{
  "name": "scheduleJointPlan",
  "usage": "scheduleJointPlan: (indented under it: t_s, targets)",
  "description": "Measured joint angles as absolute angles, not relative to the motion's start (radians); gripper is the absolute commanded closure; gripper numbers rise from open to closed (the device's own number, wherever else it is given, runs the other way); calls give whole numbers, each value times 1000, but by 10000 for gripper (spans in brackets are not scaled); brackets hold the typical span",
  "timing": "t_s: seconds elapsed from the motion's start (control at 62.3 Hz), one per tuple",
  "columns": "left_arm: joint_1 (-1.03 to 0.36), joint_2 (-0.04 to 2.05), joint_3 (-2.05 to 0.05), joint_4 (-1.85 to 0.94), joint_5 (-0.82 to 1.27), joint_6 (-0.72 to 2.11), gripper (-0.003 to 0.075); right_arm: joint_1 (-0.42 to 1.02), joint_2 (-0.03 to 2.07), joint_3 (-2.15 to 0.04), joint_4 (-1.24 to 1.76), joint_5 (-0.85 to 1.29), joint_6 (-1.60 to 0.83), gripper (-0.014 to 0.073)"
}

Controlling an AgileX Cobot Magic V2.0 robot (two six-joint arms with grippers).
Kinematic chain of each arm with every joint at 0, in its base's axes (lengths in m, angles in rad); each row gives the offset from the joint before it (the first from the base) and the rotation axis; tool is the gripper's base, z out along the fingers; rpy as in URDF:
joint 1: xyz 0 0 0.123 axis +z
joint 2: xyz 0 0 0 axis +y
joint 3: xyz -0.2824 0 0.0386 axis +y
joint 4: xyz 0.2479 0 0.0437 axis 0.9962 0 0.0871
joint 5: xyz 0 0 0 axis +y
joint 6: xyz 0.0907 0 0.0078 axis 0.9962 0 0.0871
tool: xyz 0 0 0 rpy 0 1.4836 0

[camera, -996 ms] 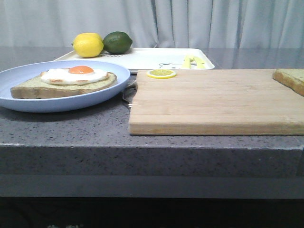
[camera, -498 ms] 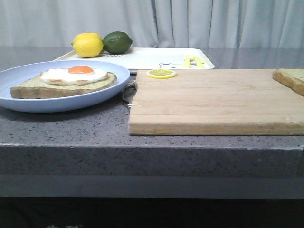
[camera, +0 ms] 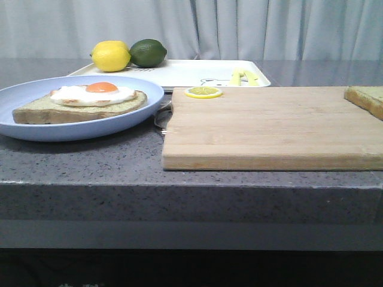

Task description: Place bread and move sandwich to tray

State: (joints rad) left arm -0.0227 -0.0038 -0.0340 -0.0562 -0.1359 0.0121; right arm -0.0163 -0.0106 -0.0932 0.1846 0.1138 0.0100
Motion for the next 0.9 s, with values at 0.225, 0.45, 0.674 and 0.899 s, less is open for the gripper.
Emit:
scheduleJointPlan:
  t_s: [0.225,0.45,0.674,0.899]
  targets:
    - [-23,122,-359,-54,130,12,739,-16,142,-417,123,313,10,652]
    - [-23,482,-562,-54,316,12,739,-16,442,-625,110,451,10,652]
    - [-23,533,-575,-54,291,12,519,-16,475,-637,106,469,10,372]
    - [-23,533,-574,-52,271,12,34,-16,475,-637,106,473,10,-56]
